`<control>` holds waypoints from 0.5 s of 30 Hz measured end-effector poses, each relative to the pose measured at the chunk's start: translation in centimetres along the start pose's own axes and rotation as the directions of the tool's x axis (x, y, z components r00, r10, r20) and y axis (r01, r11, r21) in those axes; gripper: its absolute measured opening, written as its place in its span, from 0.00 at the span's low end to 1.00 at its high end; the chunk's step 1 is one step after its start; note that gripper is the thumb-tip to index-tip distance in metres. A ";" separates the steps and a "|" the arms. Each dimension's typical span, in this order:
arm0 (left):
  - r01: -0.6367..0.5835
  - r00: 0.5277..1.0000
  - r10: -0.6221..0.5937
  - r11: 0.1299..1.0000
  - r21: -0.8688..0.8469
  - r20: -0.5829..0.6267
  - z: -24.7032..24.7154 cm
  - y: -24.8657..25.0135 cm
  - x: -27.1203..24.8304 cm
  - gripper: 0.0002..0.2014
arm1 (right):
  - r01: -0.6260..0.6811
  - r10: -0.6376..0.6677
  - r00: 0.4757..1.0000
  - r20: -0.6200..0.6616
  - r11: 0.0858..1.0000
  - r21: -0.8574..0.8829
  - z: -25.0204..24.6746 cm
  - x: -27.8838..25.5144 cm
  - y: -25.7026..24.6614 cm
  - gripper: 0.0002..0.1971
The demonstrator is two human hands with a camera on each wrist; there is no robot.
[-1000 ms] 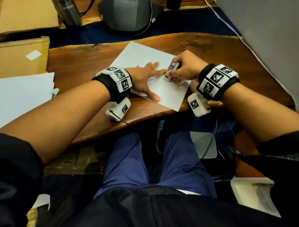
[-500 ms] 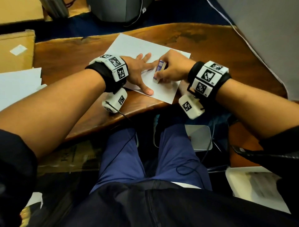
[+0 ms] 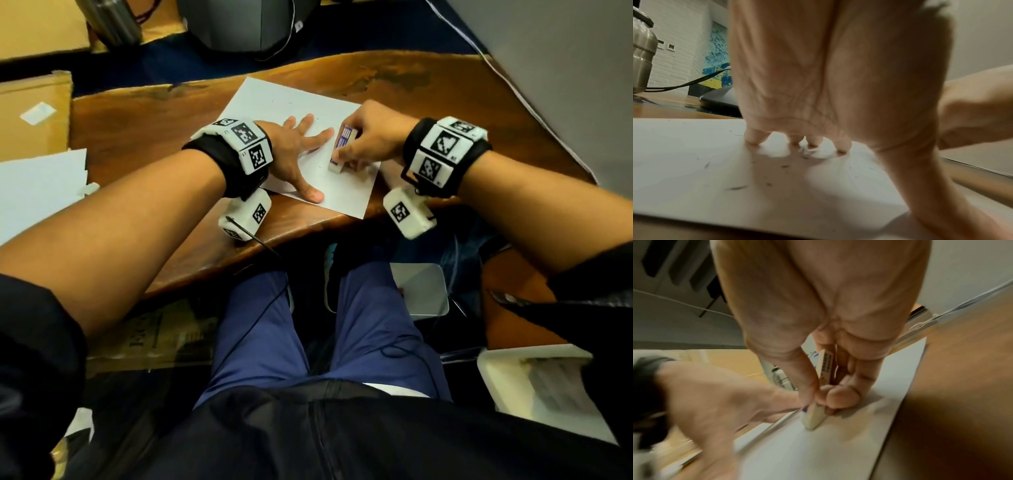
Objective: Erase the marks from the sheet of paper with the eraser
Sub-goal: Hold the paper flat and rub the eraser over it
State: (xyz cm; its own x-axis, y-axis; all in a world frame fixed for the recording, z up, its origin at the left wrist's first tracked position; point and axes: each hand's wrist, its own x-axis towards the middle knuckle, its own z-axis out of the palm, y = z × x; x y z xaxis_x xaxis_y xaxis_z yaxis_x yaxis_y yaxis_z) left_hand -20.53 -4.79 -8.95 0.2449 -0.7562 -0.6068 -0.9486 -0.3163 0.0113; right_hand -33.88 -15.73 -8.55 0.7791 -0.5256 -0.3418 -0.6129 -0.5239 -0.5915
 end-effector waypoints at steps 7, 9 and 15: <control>0.017 0.997 -0.019 1.000 -0.023 -0.077 1.4 -0.6 0.2 0.65 | -0.034 0.035 0.966 -0.257 0.999 0.008 -2.1 2.2 2.5 0.09; 0.022 0.992 -0.026 0.999 -0.041 -0.120 1.2 -0.5 0.2 0.61 | -0.057 0.066 0.970 -0.234 0.997 0.047 -2.2 2.2 3.2 0.09; -0.044 0.960 -0.028 0.967 -0.251 -0.277 -1.3 0.2 1.5 0.42 | -0.053 0.050 0.982 -0.182 0.999 -0.013 -2.8 2.9 2.8 0.12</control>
State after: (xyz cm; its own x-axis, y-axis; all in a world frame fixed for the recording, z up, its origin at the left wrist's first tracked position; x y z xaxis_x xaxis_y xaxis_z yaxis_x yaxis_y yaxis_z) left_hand -20.09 -6.77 -8.80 0.3170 -0.8763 -0.3629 -0.8780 -0.4158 0.2371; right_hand -33.72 -20.62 -9.21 0.7104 -0.6644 -0.2323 -0.6552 -0.5036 -0.5632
